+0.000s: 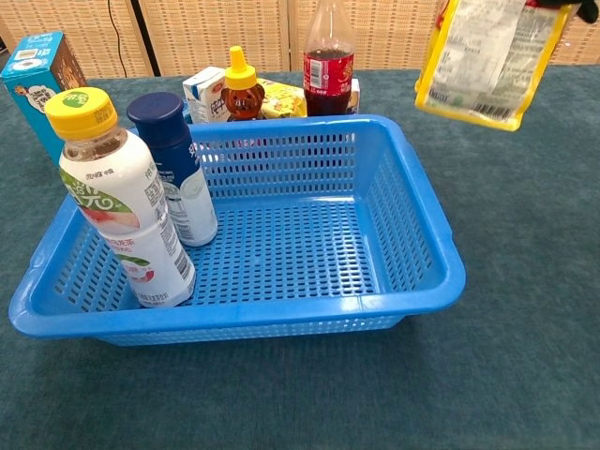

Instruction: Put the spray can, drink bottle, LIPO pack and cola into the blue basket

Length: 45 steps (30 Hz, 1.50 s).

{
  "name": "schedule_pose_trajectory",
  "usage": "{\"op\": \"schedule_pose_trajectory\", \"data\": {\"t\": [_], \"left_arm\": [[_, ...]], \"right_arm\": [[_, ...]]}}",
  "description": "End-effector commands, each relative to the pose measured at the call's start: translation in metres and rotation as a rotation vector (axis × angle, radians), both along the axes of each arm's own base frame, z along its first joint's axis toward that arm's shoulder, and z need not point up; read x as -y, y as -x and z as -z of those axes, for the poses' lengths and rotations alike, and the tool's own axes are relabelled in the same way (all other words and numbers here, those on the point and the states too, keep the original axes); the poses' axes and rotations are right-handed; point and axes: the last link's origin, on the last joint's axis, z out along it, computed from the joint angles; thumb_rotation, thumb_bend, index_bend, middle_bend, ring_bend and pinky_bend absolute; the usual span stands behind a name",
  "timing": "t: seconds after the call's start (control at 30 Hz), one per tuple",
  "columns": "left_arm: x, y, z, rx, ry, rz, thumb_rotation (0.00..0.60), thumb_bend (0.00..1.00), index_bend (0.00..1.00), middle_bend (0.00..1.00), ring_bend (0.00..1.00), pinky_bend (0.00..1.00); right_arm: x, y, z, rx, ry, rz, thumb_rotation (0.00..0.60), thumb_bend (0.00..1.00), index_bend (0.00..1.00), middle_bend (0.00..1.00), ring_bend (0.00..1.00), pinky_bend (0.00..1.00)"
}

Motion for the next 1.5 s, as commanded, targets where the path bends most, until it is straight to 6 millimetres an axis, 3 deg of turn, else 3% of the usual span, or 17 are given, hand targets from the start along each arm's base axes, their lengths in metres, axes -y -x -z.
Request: {"op": "schedule_pose_trajectory", "data": {"t": [0.03,0.2,0.5,1.1,1.13,1.2,1.27,1.4,1.5], "left_arm": [[0.000,0.000,0.000,-0.003,0.002,0.002,0.600,0.24,0.00,0.00,0.00,0.00],[0.000,0.001,-0.001,0.000,-0.001,-0.002,0.600,0.24,0.00,0.00,0.00,0.00],[0.002,0.004,-0.003,0.008,-0.007,-0.010,0.600,0.24,0.00,0.00,0.00,0.00],[0.001,0.004,-0.003,0.012,0.001,-0.002,0.600,0.24,0.00,0.00,0.00,0.00],[0.002,0.004,-0.004,0.013,0.000,-0.002,0.600,0.24,0.00,0.00,0.00,0.00],[0.002,0.004,-0.004,0.016,0.000,-0.003,0.600,0.24,0.00,0.00,0.00,0.00],[0.002,0.005,-0.004,0.019,0.001,-0.006,0.600,0.24,0.00,0.00,0.00,0.00],[0.002,0.005,-0.005,0.019,0.003,-0.004,0.600,0.24,0.00,0.00,0.00,0.00],[0.002,0.005,-0.004,0.017,0.005,0.000,0.600,0.24,0.00,0.00,0.00,0.00]], "right_arm": [[-0.007,-0.011,0.019,-0.035,-0.037,-0.050,0.600,0.73,0.57,0.63,0.63,0.67],[-0.005,-0.035,0.047,-0.065,-0.043,-0.111,0.600,0.73,0.57,0.63,0.63,0.67],[0.006,-0.080,0.066,-0.013,-0.038,-0.148,0.600,0.73,0.57,0.63,0.63,0.67],[0.015,-0.113,0.122,-0.067,-0.096,-0.149,0.600,0.73,0.56,0.62,0.60,0.65],[0.014,-0.111,0.126,-0.097,-0.101,-0.167,0.600,0.71,0.55,0.60,0.56,0.61],[0.012,-0.107,0.128,-0.126,-0.102,-0.192,0.600,0.66,0.51,0.50,0.42,0.44],[0.012,-0.101,0.127,-0.154,-0.087,-0.221,0.600,0.61,0.43,0.32,0.21,0.17],[0.009,-0.093,0.121,-0.189,-0.065,-0.266,0.600,0.55,0.24,0.12,0.03,0.02],[0.006,-0.089,0.114,-0.205,-0.030,-0.277,0.600,0.36,0.07,0.01,0.00,0.00]]}}
